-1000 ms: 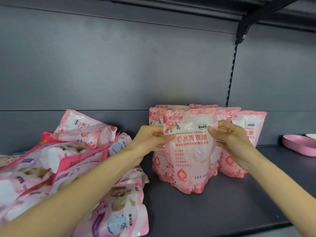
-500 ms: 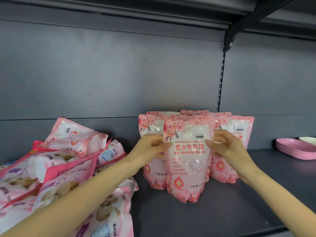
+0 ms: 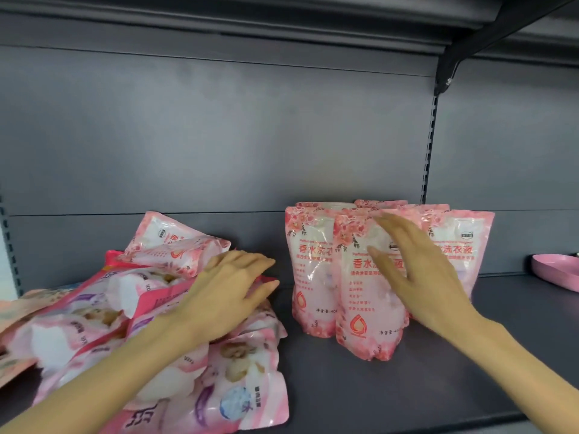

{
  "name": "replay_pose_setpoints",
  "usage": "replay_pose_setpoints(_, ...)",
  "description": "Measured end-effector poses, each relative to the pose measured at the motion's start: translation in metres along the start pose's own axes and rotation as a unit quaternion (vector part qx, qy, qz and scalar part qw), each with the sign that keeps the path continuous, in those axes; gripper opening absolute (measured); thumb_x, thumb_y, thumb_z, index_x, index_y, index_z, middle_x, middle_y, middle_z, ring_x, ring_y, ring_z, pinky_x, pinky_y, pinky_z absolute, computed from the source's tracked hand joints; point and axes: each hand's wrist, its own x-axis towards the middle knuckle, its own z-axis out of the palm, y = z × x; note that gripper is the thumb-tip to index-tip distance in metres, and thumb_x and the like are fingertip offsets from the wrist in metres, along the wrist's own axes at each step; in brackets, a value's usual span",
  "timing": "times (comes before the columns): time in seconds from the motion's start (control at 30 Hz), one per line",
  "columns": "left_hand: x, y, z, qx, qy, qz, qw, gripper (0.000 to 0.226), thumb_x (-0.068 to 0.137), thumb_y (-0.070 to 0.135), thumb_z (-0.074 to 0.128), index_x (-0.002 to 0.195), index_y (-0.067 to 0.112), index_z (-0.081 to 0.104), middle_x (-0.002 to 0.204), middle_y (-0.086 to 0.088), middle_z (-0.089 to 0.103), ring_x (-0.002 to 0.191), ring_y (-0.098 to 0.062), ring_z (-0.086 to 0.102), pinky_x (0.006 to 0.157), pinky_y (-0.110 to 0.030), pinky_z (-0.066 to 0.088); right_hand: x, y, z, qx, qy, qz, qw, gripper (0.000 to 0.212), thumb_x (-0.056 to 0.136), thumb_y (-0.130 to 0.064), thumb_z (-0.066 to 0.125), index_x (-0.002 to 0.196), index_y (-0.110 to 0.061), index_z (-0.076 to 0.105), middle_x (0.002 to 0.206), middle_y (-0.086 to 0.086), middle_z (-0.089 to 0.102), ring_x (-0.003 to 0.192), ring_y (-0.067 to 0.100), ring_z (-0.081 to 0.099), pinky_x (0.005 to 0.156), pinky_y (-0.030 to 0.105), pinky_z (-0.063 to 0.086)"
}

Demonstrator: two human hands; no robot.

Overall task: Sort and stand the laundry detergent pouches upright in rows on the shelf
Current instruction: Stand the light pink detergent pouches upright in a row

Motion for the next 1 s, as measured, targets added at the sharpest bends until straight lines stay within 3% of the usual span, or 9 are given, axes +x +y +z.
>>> replay_pose_setpoints(0.2,-0.035,-0.030,-0.023,0.053,-0.038,-0.057,0.996,0.096,0.063,0.073,-0.010,0.143,0.036,0.028,0.151,0.016,0.026,0.138,-0.008,0.023,0.112,-0.028,0.013,-0.015,-0.050,0.026,-0.100,-0.105,-0.068,0.987,0.073,0.090,-0.063,0.008,0.141,-0.022,0.041,0.148,-0.004,0.037,0.134,0.016,0.039,0.106,0.029,0.019)
replay_pose_setpoints(0.3,-0.053,-0.046,-0.030,0.045,-0.047,-0.084,0.994,0.113,0.054,0.085,-0.021,0.143,0.037,0.028,0.151,0.014,0.027,0.139,-0.010,0.023,0.113,-0.032,0.012,-0.014,-0.070,0.036,-0.098,-0.175,-0.068,0.977,0.096,0.072,-0.074,-0.020,0.148,-0.029,0.018,0.156,-0.009,0.016,0.143,0.010,0.017,0.110,0.022,0.005)
replay_pose_setpoints(0.37,-0.064,-0.056,-0.034,0.055,-0.048,-0.093,0.993,0.108,0.056,0.085,-0.016,0.143,0.037,0.028,0.152,0.014,0.026,0.139,-0.010,0.023,0.113,-0.032,0.012,-0.013,-0.079,0.043,-0.098,-0.214,-0.059,0.970,0.095,0.067,-0.074,-0.019,0.149,-0.033,0.004,0.158,-0.011,0.004,0.145,0.009,0.006,0.115,0.026,0.002)
replay_pose_setpoints(0.47,-0.077,-0.073,-0.039,0.091,-0.052,-0.106,0.989,0.119,0.048,0.083,-0.031,0.143,0.039,0.026,0.151,0.016,0.025,0.139,-0.009,0.023,0.112,-0.031,0.014,-0.008,-0.093,0.052,-0.097,-0.236,-0.062,0.965,0.085,0.074,-0.074,-0.009,0.149,-0.033,-0.002,0.158,-0.010,-0.004,0.145,0.010,-0.002,0.118,0.033,0.003)
replay_pose_setpoints(0.57,-0.086,-0.089,-0.044,0.107,-0.047,-0.126,0.985,0.119,0.049,0.081,-0.033,0.143,0.039,0.027,0.151,0.016,0.027,0.139,-0.010,0.025,0.113,-0.033,0.015,-0.001,-0.099,0.062,-0.102,-0.258,-0.060,0.959,0.080,0.078,-0.071,0.001,0.148,-0.032,-0.005,0.157,-0.010,-0.010,0.145,0.010,-0.009,0.119,0.038,0.002)
replay_pose_setpoints(0.73,-0.090,-0.115,-0.053,0.134,-0.055,-0.163,0.976,0.124,0.045,0.083,-0.033,0.144,0.035,0.024,0.152,0.012,0.026,0.140,-0.011,0.024,0.114,-0.035,0.013,0.024,-0.105,0.080,-0.097,-0.253,-0.073,0.960,0.082,0.077,-0.071,-0.001,0.148,-0.032,-0.005,0.158,-0.008,-0.008,0.145,0.011,-0.008,0.118,0.039,0.003)
replay_pose_setpoints(0.9,-0.086,-0.139,-0.058,0.150,-0.064,-0.197,0.967,0.121,0.047,0.083,-0.032,0.146,0.036,0.020,0.153,0.013,0.021,0.140,-0.011,0.023,0.115,-0.037,0.013,0.055,-0.116,0.109,-0.080,-0.235,-0.106,0.963,0.100,0.065,-0.077,-0.019,0.149,-0.028,0.002,0.158,-0.007,-0.001,0.145,0.011,-0.001,0.117,0.038,0.009)
replay_pose_setpoints(1.0,-0.077,-0.153,-0.061,0.147,-0.060,-0.207,0.965,0.108,0.057,0.082,-0.019,0.145,0.034,0.023,0.153,0.011,0.023,0.140,-0.013,0.024,0.116,-0.038,0.014,0.071,-0.123,0.126,-0.052,-0.252,-0.106,0.960,0.075,0.086,-0.068,0.006,0.150,-0.028,0.004,0.158,-0.008,-0.001,0.145,0.011,-0.001,0.117,0.039,0.009)
